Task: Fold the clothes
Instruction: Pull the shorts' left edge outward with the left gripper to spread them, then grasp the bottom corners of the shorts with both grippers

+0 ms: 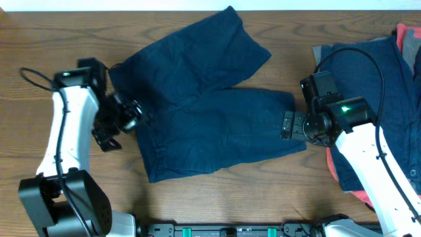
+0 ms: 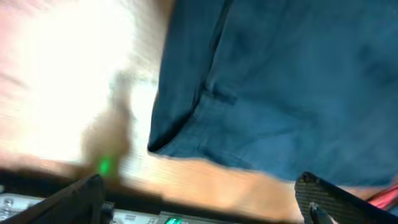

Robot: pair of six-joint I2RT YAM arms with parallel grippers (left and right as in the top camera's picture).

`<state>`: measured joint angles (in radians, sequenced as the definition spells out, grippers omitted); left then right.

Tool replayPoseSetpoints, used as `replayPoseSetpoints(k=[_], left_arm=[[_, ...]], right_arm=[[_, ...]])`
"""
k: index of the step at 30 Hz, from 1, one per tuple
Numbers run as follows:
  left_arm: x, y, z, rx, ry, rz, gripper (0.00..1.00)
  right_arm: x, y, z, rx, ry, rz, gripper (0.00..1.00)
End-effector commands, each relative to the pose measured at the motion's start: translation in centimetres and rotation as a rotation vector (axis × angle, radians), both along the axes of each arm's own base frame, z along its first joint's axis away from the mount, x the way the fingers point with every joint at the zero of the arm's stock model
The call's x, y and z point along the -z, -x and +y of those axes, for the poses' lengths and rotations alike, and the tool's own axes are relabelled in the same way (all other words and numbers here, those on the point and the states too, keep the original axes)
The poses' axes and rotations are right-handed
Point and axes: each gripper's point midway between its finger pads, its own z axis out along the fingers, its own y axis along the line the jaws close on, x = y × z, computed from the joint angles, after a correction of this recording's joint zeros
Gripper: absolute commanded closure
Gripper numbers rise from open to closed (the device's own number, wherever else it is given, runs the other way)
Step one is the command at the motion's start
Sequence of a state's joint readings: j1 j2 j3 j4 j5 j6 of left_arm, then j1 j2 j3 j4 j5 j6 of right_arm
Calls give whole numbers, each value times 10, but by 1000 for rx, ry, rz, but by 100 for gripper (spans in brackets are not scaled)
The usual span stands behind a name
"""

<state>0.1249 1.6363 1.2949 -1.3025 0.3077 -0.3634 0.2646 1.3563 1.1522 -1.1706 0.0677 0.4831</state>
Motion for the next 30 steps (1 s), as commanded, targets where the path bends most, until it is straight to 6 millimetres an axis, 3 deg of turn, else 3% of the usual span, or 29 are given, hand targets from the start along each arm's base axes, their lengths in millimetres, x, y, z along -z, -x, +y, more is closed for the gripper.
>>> replayPoseSetpoints(k=[1,7,9,17,26,30], left_arm=[[15,24,-18,69,6,92,5],[32,54,-30,-51,-35,166,7],[36,61,-30,-132,-47,124,7],[51,76,-33,-302,-29,-125,11],[81,91,-51,-347,-6,-160,14],[90,94,-41,-378,-87,-162,14]], right_arm=[[-5,-4,-3,55,-6,-28,1],[-2,-6,-5,69,7,-26,1],[4,-4,-11,162,18,-11,1],[44,14,0,472,-96,76,1],[85,31,9,549,-160,135,1],[93,35,10,548,-169,143,1]])
